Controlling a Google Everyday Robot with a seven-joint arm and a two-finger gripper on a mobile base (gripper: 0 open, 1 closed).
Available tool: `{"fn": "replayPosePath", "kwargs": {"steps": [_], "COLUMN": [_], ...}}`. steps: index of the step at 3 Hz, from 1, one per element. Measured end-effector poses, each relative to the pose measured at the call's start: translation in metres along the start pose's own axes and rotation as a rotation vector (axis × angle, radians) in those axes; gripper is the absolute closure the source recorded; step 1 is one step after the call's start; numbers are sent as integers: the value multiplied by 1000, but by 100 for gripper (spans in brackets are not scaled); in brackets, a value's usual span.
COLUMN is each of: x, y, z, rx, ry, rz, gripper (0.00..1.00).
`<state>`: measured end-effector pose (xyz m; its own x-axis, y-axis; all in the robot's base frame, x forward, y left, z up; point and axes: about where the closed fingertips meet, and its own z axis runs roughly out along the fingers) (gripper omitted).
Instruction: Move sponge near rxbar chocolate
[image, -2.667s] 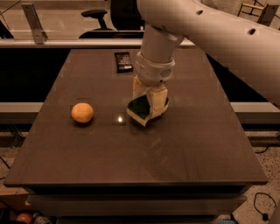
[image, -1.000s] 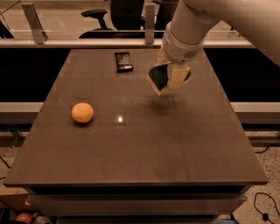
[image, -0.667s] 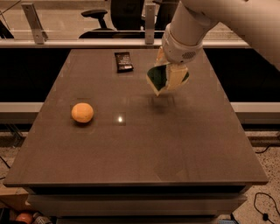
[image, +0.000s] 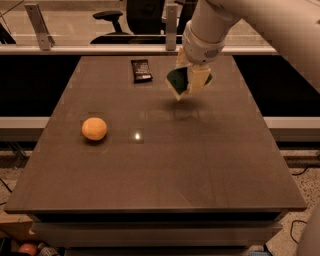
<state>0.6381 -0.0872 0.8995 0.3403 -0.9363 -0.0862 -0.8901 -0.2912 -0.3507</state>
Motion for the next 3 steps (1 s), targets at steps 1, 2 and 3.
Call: {"fn": "replayPosePath", "kwargs": {"steps": [1,2,3], "x": [4,4,3], "y": [-22,-41,-54], "z": [2,12,24], "rx": [-8,-21,-28], "ry": [9,-4,-28], "rz": [-26,-50,-61], "gripper": [100,100,100]}}
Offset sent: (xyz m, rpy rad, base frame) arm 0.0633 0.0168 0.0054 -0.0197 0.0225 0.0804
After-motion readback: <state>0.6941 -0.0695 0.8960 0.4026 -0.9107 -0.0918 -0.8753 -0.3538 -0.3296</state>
